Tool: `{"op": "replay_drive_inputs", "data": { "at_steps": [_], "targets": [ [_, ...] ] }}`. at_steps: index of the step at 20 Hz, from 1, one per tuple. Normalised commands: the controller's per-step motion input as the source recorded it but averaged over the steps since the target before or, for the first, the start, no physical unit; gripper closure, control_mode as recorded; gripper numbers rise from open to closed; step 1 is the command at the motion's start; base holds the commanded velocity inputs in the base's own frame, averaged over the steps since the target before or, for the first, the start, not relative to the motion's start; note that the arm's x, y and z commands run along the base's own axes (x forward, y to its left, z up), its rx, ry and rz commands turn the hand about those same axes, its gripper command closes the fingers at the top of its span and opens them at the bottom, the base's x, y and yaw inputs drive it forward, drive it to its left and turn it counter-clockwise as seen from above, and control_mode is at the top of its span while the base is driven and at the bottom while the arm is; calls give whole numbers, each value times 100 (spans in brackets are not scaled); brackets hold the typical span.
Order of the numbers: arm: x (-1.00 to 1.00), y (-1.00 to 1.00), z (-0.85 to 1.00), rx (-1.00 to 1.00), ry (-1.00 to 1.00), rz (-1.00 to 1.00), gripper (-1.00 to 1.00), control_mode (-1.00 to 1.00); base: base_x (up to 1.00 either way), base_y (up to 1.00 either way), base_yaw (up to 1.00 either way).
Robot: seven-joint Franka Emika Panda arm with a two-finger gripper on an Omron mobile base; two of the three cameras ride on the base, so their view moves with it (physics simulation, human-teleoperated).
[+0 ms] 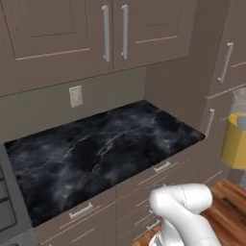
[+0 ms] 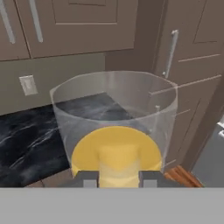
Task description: Move the grapes and kebabs from the top shelf to the second highest shelf to make space. Then, place the pitcher from the counter on the cleared top shelf.
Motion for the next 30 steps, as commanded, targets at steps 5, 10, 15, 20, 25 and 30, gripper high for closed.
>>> {"op": "replay_drive_inputs", "data": {
  "at_steps": [5,10,15,20,25,30],
  "targets": [
    [0,0,0,0,0,0,100,100,1,-28,-58],
    [0,0,0,0,0,0,100,100,28,-30,-57],
    [0,0,0,0,0,0,100,100,54,-16,-60],
    [0,0,0,0,0,0,100,100,89,-2,-53],
    [0,0,0,0,0,0,100,100,100,0,-51],
    [0,0,0,0,0,0,100,100,99,14,-47]
  ]
}}
